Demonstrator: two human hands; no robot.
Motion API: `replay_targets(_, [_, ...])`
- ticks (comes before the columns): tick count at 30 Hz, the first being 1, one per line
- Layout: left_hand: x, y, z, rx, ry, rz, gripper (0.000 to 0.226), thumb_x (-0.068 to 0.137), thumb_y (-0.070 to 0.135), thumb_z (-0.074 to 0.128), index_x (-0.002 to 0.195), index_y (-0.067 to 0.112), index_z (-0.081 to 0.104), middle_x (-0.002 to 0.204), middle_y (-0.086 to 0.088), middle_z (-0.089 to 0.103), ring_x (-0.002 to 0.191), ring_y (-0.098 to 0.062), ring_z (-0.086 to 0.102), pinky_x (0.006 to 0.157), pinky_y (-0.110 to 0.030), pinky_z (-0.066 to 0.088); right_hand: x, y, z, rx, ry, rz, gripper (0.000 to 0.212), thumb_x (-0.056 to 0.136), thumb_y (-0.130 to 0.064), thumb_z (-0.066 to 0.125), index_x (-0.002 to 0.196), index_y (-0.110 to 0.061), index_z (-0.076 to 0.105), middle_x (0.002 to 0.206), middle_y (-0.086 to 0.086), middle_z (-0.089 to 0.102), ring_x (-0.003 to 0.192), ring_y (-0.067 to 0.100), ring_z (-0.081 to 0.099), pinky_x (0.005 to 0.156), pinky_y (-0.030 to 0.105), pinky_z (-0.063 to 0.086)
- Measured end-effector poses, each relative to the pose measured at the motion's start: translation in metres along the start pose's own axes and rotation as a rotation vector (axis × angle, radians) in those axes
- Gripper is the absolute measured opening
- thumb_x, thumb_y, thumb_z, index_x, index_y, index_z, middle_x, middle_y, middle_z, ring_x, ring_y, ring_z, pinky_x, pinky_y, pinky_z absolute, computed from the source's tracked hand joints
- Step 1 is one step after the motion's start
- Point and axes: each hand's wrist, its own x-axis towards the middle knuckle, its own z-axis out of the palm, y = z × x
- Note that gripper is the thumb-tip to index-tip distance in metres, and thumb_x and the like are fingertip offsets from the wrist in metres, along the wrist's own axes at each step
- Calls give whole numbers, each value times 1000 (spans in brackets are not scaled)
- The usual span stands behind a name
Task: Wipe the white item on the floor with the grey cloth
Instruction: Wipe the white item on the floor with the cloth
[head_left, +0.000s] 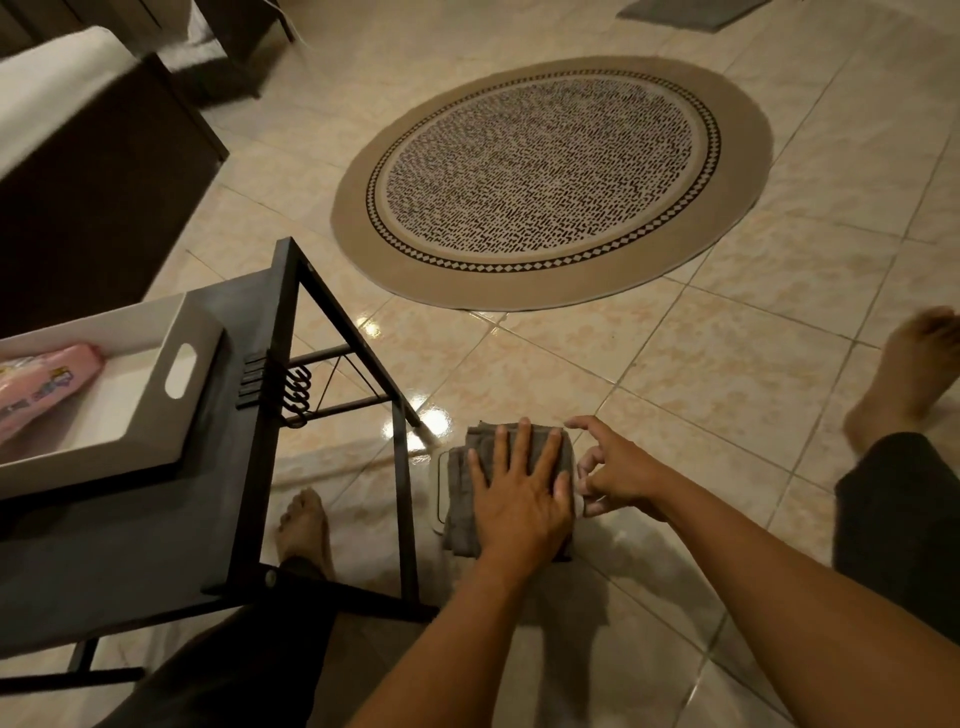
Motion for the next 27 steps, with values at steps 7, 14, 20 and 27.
replay_targets(7, [-25, -4, 3, -75, 2, -83, 67, 92, 62, -1, 155, 44, -11, 163, 3, -26, 148, -25, -28, 115, -57, -23, 5, -4, 4, -25, -40, 2, 77, 81, 21, 51, 136, -33, 45, 89, 16, 52, 74, 26, 59, 66, 46, 63])
replay_targets(14, [1, -30, -3, -131, 22, -251, 60, 103, 52, 18, 157, 42, -7, 166, 1, -17, 151, -25, -20, 118, -63, -12, 5, -4, 3, -17, -25, 6, 75, 82, 20, 53, 134, -33, 47, 90, 15, 53, 74, 24, 61, 66, 43, 64])
replay_targets(20, [-44, -4, 8, -129, 20, -145, 67, 93, 63, -13, 156, 41, -12, 162, 0, -27, 148, -31, -27, 114, -58, -21, 1, 1, 6, 95, -16, 16, 81, 82, 22, 50, 139, -36, 42, 91, 16, 51, 71, 24, 58, 66, 45, 64])
replay_targets(27, [-2, -11, -9, -151, 18, -326, 61, 104, 51, 15, 157, 36, -10, 164, -2, -24, 148, -28, -26, 111, -56, -24, -24, 27, 34, 335, 306, 31, 76, 87, 16, 55, 142, -32, 34, 90, 13, 54, 83, 24, 65, 66, 42, 64])
